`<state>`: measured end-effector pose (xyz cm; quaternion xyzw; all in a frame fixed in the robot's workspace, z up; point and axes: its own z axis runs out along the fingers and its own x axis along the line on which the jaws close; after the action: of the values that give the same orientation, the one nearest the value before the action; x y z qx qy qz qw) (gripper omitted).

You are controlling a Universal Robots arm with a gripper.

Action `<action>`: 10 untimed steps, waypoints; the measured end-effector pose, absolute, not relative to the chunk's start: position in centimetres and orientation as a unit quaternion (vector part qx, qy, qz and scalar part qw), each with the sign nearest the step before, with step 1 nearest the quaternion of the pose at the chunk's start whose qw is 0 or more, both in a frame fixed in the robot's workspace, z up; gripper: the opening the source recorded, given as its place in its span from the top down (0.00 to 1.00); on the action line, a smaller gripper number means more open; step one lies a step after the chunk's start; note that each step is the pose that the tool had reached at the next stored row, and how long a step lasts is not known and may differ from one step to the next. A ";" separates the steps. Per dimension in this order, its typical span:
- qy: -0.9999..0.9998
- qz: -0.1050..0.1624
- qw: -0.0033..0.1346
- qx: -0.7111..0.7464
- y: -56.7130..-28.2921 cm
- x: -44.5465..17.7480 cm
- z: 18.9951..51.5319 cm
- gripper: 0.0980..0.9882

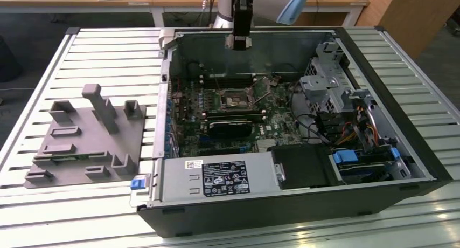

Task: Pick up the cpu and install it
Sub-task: 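Place the cpu into insertion slot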

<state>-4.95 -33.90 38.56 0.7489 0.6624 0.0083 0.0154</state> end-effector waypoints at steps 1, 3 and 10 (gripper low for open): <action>0.658 0.008 0.016 0.753 -33.9 -4.9 38.6 0.52; 0.648 0.008 0.016 0.762 -33.9 -4.9 38.5 0.52; 0.615 0.007 0.016 0.789 -33.9 -4.9 38.5 0.52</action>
<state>-4.95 -33.85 38.51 0.7886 0.6147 0.0073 0.0160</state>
